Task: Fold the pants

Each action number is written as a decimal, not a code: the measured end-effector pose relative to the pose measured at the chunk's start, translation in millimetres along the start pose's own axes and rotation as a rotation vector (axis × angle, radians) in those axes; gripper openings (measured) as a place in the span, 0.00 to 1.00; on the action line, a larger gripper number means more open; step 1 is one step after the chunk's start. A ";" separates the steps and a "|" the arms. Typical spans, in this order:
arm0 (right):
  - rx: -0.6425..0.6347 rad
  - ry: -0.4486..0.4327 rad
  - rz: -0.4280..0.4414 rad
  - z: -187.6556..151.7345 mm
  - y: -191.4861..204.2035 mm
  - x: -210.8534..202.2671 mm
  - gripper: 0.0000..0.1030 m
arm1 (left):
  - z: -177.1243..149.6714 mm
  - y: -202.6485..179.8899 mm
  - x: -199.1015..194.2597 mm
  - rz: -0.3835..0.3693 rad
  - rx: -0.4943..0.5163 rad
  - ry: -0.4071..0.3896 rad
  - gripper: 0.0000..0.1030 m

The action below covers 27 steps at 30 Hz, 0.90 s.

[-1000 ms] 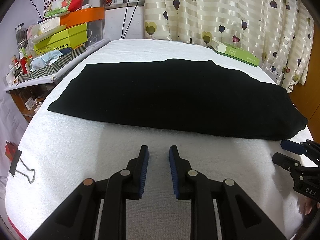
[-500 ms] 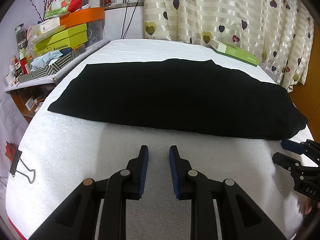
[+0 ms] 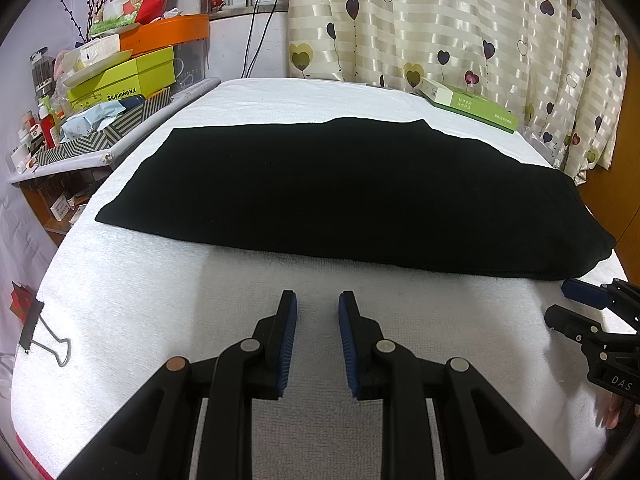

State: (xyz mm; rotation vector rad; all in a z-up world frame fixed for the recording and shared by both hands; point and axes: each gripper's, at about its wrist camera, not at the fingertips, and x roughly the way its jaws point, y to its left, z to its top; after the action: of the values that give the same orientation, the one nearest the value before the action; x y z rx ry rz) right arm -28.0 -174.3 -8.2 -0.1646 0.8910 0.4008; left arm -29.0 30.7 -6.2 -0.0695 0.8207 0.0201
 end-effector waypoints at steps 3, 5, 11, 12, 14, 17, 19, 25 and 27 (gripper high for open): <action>0.000 0.000 0.000 0.0 0.1 0.0 0.47 | -0.1 0.1 0.0 0.001 0.000 0.000 0.23; 0.000 0.000 0.000 0.1 -0.1 0.0 0.47 | -0.1 0.2 0.0 0.000 0.000 0.000 0.23; 0.001 0.000 0.001 0.2 -0.3 0.0 0.48 | 0.0 0.2 -0.2 0.000 0.000 0.000 0.23; 0.001 0.000 0.001 0.3 -0.3 0.0 0.48 | 0.1 0.1 -0.2 -0.001 -0.001 0.000 0.23; 0.001 0.000 0.001 -0.3 0.9 0.4 0.48 | 0.1 -0.1 -0.2 -0.002 -0.002 0.000 0.23; 0.002 0.001 0.002 -0.1 0.0 0.4 0.48 | 0.2 0.5 0.0 -0.010 -0.004 0.000 0.25; 0.002 0.001 0.003 0.0 0.1 0.4 0.48 | 0.5 0.2 0.1 -0.027 -0.003 0.001 0.30; -0.027 -0.002 -0.015 0.9 7.0 -2.5 0.48 | 3.2 2.9 -1.3 -0.061 -0.018 0.016 0.37; -0.040 -0.028 -0.010 5.3 10.2 -9.5 0.48 | 4.9 7.7 -3.7 -0.066 -0.047 0.015 0.37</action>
State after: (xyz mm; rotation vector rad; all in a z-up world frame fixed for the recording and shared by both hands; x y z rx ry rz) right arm -33.7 -165.9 2.8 -0.1998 0.8551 0.4105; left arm -28.3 38.7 -0.5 -0.1408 0.8330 -0.0231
